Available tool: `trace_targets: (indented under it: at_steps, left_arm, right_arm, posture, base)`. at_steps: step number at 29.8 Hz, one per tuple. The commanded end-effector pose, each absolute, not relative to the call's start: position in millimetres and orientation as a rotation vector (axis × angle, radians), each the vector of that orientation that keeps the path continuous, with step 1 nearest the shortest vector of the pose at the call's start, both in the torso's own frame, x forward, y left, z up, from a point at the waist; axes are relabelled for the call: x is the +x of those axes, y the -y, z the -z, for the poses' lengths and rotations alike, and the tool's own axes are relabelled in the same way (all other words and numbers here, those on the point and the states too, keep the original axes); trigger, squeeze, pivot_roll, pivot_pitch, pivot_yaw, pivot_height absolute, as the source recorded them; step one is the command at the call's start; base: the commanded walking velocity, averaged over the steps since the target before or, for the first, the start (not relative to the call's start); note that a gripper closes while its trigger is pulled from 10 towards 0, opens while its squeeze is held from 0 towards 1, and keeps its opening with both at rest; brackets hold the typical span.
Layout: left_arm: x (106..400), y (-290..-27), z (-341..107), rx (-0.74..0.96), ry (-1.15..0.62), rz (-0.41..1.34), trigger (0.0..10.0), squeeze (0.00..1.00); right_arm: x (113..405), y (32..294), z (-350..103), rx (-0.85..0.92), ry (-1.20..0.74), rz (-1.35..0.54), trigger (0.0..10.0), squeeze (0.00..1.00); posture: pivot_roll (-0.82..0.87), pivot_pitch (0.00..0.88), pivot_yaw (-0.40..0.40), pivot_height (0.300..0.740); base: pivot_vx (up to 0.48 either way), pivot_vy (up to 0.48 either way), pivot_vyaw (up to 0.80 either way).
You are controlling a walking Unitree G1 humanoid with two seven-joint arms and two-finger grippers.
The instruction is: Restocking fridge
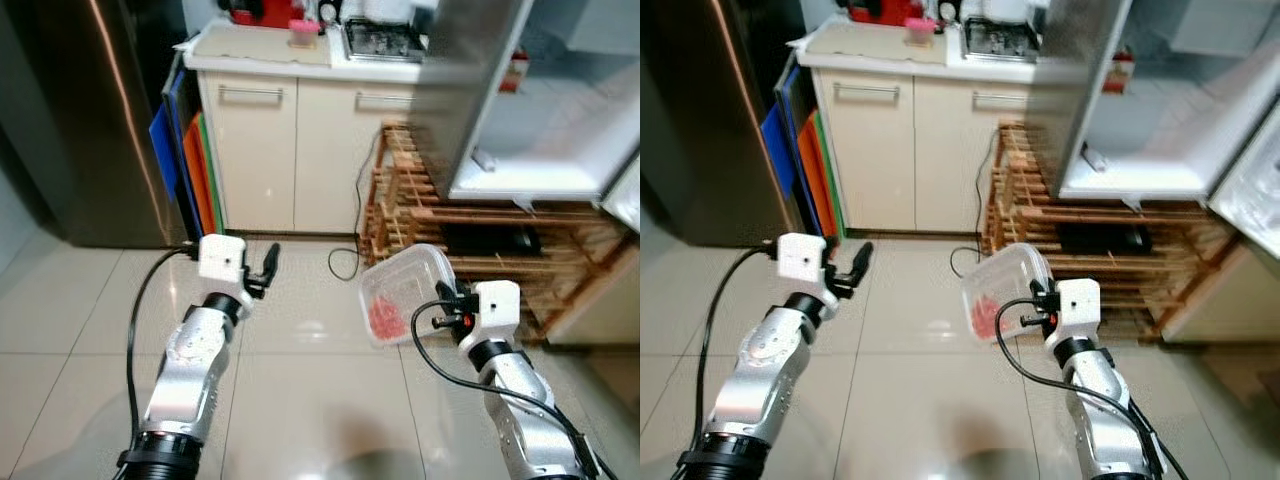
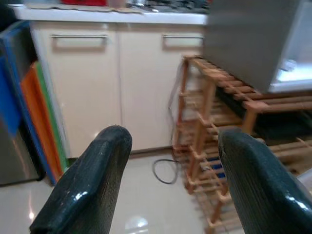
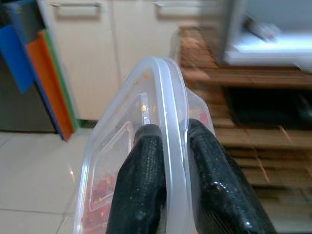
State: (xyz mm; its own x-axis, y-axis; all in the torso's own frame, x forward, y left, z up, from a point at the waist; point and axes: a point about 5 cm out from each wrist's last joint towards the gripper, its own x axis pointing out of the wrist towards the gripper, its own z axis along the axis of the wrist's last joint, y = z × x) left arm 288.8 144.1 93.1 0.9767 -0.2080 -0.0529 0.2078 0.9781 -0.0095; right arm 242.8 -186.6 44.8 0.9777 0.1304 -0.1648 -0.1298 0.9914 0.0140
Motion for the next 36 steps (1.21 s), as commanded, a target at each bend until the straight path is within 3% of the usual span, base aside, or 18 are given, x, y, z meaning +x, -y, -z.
trace_targets:
  at_steps: [1, 20, 36]
  left_arm:
    - [293, -136, -100, -0.004, -0.022, 0.242, 10.0, 0.0]
    - [297, -140, -101, -0.001, -0.023, 0.227, 10.0, 0.0]
    - [298, -137, -101, -0.027, -0.025, 0.217, 10.0, 0.0]
  right_arm:
    - [244, 203, -56, -0.017, -0.108, -0.083, 0.0, 0.29]
    - [223, 211, -54, -0.004, -0.09, -0.029, 0.0, 0.29]
    - [242, 191, -59, -0.003, -0.077, -0.116, 0.0, 0.28]
  posture:
    - [-0.06, 0.013, -0.002, 0.74]
    - [-0.08, 0.02, 0.017, 0.74]
    - [-0.07, 0.018, 0.016, 0.74]
  base:
    - [0.247, -0.409, 0.0]
    - [0.27, -0.393, 0.0]
    - [0.261, -0.358, 0.0]
